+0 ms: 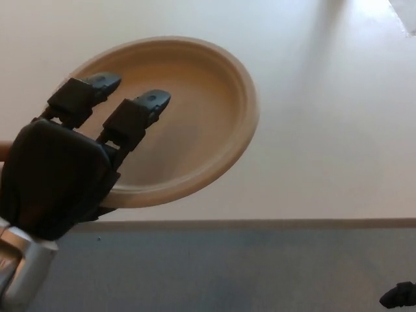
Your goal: A person passes a plate to the robot and the robot grabs it with its left hand and places it at the centre of the table infront of it
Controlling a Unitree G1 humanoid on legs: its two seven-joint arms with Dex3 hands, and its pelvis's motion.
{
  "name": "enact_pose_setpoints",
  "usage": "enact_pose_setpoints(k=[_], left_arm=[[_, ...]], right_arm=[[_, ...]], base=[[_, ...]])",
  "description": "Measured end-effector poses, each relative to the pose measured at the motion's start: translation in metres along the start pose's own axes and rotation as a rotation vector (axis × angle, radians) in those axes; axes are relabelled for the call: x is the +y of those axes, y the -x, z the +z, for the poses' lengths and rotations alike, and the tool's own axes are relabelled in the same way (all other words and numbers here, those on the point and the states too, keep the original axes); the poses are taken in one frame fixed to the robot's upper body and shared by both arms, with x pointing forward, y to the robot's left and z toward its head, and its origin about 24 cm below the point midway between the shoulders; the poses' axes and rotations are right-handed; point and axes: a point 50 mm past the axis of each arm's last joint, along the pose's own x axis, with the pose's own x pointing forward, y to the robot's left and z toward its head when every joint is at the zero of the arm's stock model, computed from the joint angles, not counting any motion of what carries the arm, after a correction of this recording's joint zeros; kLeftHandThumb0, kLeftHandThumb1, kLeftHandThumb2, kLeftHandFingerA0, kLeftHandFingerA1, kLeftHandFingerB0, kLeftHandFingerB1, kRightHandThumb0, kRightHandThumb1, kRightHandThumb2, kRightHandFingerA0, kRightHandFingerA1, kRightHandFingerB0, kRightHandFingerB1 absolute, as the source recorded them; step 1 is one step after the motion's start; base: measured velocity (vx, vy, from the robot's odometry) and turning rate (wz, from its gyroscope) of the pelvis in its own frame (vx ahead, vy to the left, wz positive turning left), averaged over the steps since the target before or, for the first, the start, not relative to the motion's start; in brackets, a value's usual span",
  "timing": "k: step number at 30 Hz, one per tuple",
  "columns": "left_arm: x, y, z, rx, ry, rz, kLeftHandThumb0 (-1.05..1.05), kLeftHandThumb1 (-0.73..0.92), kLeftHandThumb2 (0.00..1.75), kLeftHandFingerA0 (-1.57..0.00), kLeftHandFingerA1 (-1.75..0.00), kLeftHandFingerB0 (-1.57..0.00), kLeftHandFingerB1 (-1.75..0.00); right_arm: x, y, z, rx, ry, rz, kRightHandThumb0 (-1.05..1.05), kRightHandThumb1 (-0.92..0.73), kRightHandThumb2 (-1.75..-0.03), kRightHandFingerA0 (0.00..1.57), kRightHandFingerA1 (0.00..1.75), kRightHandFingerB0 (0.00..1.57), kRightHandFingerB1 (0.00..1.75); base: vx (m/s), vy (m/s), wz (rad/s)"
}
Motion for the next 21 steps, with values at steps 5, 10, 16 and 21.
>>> enact_pose_setpoints(k=[5,10,16,21], left_arm=[[-0.005,-0.005,-0.001,-0.005,-0.007,0.005,-0.27,0.57,0.58,-0.94,-1.38,-0.83,-0.49],[-0.014,-0.006,-0.001,-0.021,-0.012,0.014,-0.25,0.62,0.58,-0.81,-1.60,-0.77,-0.86],[-0.018,-0.005,0.000,-0.042,-0.025,0.042,-0.31,0.58,0.60,-0.83,-1.61,-0.66,-0.89],[-0.020,-0.006,0.000,-0.058,-0.023,0.072,-0.32,0.58,0.61,-0.83,-1.61,-0.66,-0.91]], right_arm=[[-0.001,0.000,0.002,-0.005,0.013,-0.001,-0.68,-0.77,-0.62,0.31,0.55,0.26,0.42],[-0.004,0.000,0.004,-0.011,0.013,-0.007,-0.67,-0.59,-1.03,0.38,0.65,0.16,0.52],[-0.007,0.000,0.008,-0.022,0.009,-0.016,-0.68,-0.75,-0.63,0.39,0.57,0.25,0.45],[-0.012,0.000,0.011,-0.034,-0.002,-0.028,-0.69,-0.77,-0.62,0.33,0.55,0.27,0.43]], base=[[0.00,0.000,0.00],[0.00,0.000,0.00],[0.00,0.000,0.00],[0.00,0.000,0.00]])
